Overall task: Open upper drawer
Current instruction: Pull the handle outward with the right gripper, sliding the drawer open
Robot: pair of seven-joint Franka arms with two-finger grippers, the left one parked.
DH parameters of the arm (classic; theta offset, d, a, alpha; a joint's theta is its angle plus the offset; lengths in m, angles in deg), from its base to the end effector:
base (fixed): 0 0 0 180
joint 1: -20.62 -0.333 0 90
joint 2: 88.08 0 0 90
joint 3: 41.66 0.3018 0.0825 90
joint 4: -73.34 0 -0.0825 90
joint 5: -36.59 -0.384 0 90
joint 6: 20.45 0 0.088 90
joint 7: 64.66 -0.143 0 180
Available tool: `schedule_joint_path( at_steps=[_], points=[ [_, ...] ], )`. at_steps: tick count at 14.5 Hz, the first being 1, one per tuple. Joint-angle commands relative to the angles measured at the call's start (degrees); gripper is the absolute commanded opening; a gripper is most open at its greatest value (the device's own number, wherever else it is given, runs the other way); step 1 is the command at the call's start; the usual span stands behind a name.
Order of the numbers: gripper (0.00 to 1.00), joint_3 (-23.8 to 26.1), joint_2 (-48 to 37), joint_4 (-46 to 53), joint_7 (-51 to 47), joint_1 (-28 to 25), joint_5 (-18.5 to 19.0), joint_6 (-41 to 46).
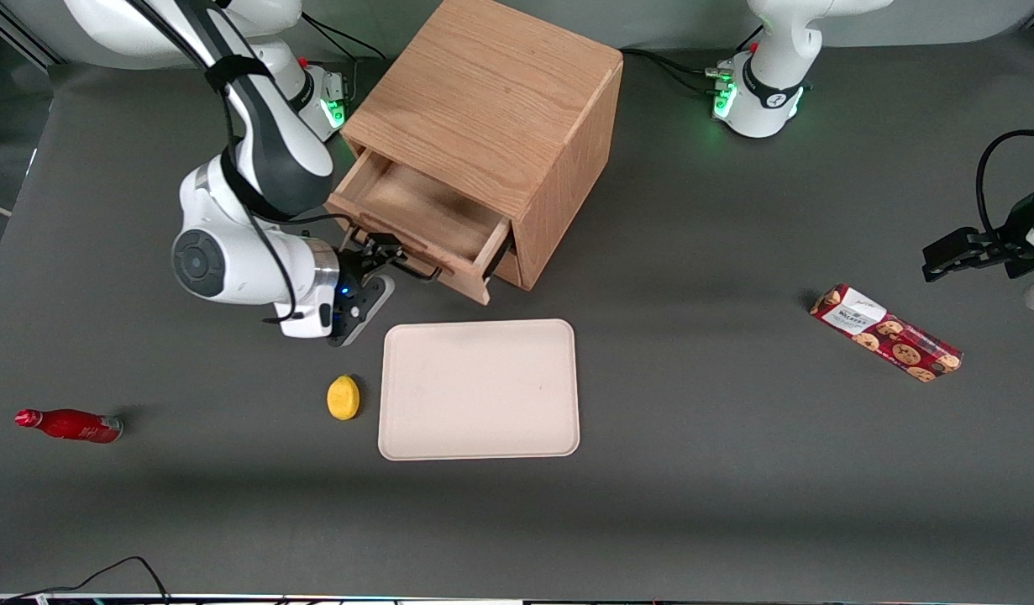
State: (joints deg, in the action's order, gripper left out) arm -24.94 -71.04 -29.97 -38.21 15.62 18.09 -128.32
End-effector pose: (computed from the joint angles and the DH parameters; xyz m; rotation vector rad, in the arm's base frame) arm 0.5460 0.2473 0.3308 -2.5716 -0.9456 0.2667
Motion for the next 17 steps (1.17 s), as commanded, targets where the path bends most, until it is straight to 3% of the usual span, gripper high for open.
schedule_joint_path(
  at_steps=[1, 4, 8, 17],
  points=[
    [1.0, -1.9, 2.0, 3.3, -0.3, -0.4, 0.9, 0.9],
    [1.0, -4.0, 3.3, 5.1, 0.7, -0.4, 1.7, 0.9],
    [1.0, -4.1, 5.6, 8.8, 1.1, -0.2, 6.1, 0.9],
    [1.0, -7.9, 8.6, 15.8, 4.3, -0.3, 7.4, 1.3]
  ],
)
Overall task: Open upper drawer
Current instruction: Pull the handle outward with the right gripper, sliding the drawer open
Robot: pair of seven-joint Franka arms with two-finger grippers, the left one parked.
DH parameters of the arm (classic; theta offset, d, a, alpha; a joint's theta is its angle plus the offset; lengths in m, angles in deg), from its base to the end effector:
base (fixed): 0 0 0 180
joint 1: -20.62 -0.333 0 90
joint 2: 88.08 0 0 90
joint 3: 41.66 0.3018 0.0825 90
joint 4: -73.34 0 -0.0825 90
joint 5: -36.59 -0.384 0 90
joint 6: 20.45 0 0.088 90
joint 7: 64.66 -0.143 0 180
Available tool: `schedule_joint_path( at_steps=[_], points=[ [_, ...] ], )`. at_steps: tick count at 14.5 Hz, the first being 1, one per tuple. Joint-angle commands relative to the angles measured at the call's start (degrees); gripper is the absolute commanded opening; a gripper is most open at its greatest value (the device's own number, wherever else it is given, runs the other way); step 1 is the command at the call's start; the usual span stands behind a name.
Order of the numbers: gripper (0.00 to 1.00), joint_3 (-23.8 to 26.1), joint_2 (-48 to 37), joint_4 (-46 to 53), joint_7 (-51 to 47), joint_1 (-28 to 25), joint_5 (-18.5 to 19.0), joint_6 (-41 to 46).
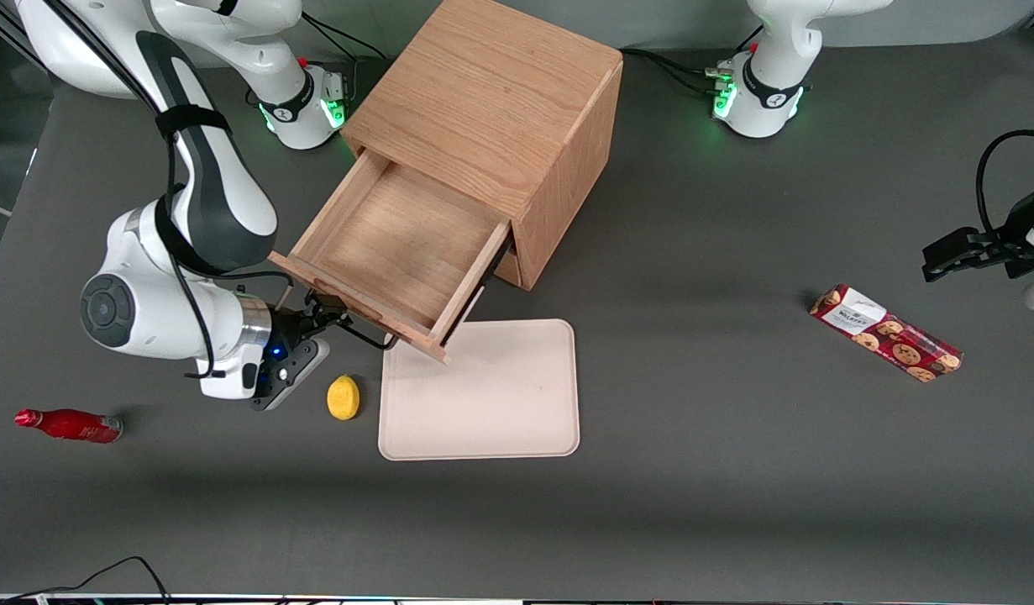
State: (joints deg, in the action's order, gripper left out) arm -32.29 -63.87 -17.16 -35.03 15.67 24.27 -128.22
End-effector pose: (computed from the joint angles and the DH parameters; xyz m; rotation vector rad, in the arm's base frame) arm 0.6300 0.1747 0.3434 -2.6950 -0.9514 0.1147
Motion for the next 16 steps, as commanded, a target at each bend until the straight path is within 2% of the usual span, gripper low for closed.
schedule_joint_path(
  at_steps=[1, 3, 9, 13, 16],
  points=[
    [1.0, -0.8, 1.7, 3.5, 1.1, -0.3, 2.1, 1.2],
    [1.0, -0.8, 2.2, 5.2, 2.7, -0.4, 5.4, 1.2],
    [1.0, -1.9, 2.9, 8.6, 7.0, -0.3, 5.9, 1.5],
    [1.0, -1.9, 1.8, 12.9, 6.8, -0.8, 6.3, 6.4],
    [1.0, -2.1, -5.4, 12.6, 2.5, -0.2, 6.3, 14.1]
  ],
)
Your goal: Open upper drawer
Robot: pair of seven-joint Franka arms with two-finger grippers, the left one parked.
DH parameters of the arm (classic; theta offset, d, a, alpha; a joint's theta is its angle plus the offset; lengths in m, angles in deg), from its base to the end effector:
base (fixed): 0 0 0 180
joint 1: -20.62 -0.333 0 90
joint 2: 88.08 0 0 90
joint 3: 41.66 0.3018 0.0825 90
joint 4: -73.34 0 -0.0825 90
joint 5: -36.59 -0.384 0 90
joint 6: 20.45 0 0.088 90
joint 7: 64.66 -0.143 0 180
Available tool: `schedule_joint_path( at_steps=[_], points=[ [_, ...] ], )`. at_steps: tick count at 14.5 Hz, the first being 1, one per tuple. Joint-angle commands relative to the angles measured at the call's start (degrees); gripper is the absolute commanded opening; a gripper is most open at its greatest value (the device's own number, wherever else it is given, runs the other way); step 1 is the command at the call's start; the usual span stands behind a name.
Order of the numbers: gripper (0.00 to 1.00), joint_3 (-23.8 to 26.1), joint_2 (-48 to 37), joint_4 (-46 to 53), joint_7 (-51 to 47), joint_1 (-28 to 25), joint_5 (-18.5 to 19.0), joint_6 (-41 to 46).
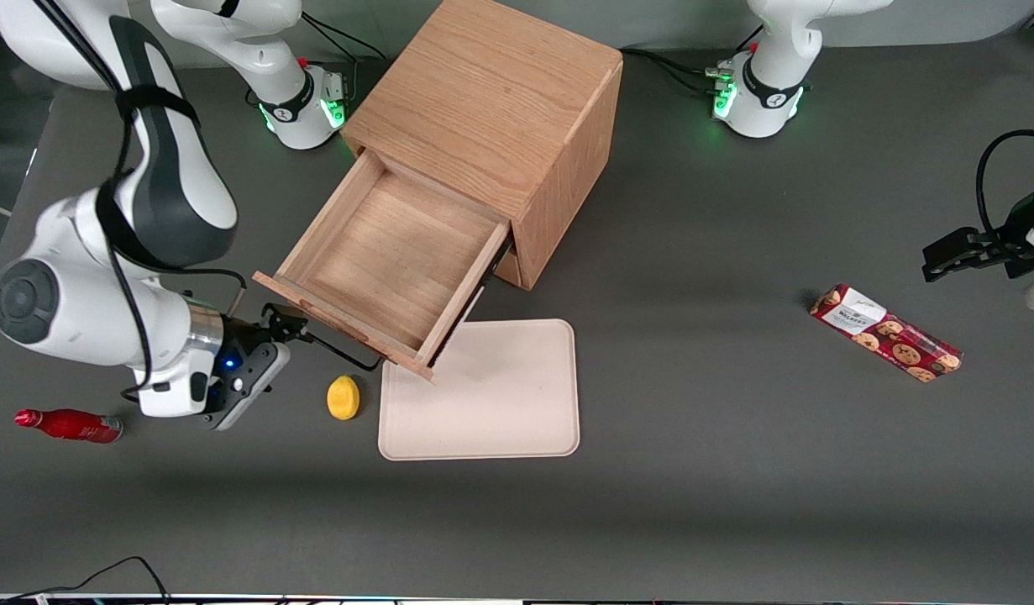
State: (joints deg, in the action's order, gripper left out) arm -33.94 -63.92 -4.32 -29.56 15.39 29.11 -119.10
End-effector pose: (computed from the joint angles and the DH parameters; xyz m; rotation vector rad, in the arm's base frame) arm 0.6537 0.1537 0.4332 -2.7152 -1.1565 0.0225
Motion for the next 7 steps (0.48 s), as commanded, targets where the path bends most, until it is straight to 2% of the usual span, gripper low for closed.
schedule_joint_path(
  at_steps=[1, 5, 7],
  points=[
    [1.0, -0.8, -8.7, -1.7, -7.2, 0.3, 1.6, 7.1],
    [1.0, -2.0, -21.1, -16.3, -32.2, -0.1, 4.6, 7.6],
    [1.0, -2.3, -28.6, -24.4, -38.9, 0.1, 4.8, 7.2]
  ],
)
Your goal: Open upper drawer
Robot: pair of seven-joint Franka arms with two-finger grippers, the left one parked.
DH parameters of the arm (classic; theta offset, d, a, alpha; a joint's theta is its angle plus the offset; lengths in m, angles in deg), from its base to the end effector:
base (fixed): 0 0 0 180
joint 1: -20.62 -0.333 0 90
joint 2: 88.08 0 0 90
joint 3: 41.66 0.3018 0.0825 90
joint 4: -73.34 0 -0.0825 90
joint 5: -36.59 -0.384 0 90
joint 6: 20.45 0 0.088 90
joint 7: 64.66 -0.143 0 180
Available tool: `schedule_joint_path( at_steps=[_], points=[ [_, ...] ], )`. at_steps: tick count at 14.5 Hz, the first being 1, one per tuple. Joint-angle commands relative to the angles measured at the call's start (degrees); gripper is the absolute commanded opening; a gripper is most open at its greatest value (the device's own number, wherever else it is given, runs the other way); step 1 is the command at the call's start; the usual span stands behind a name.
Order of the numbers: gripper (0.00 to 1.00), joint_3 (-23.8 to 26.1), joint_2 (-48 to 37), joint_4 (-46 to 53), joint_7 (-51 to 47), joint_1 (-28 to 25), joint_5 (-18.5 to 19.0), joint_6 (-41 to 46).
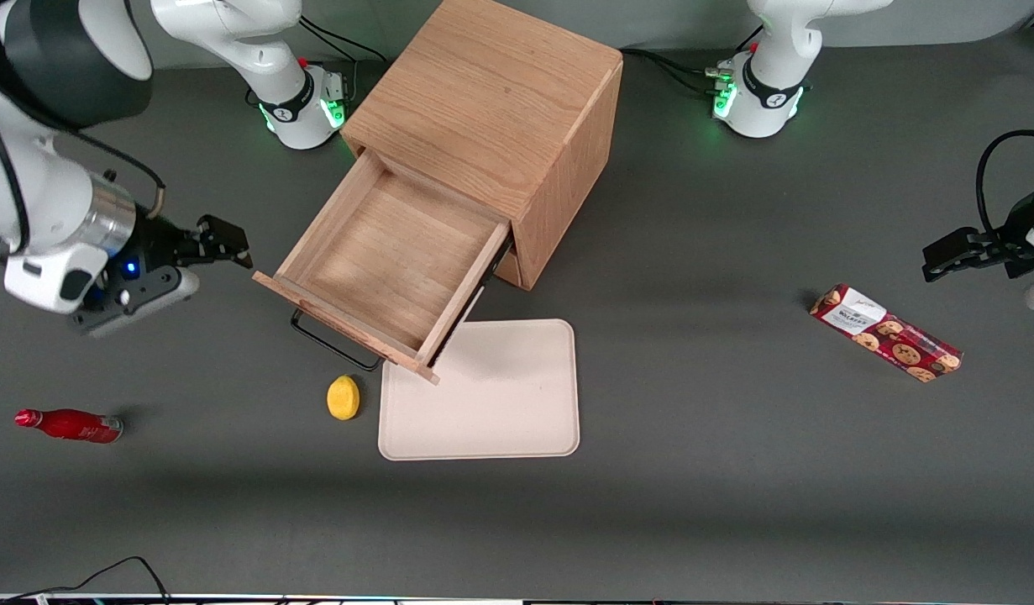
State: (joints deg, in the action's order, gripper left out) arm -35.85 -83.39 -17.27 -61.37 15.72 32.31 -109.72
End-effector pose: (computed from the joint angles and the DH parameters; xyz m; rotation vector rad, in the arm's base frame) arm 0.5577 0.1146 0.5230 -3.0387 -0.3687 0.1685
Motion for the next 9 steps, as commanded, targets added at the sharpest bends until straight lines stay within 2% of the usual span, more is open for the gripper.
schedule_joint_path(
  at_steps=[1, 4, 6, 8, 9],
  points=[
    [1.0, -0.6, -11.1, -13.3, -7.0, -0.3, 2.5, -1.8],
    [1.0, -2.2, -8.7, -9.3, -6.9, -0.6, 10.7, 1.6],
    [1.0, -2.5, -9.9, -8.5, -7.8, -0.6, 10.2, 4.4],
    [1.0, -4.0, -12.1, -8.9, -12.3, -0.3, 5.8, 4.1],
    [1.0, -4.4, -13.0, -9.1, -15.9, -0.6, 5.3, 4.0]
  ],
)
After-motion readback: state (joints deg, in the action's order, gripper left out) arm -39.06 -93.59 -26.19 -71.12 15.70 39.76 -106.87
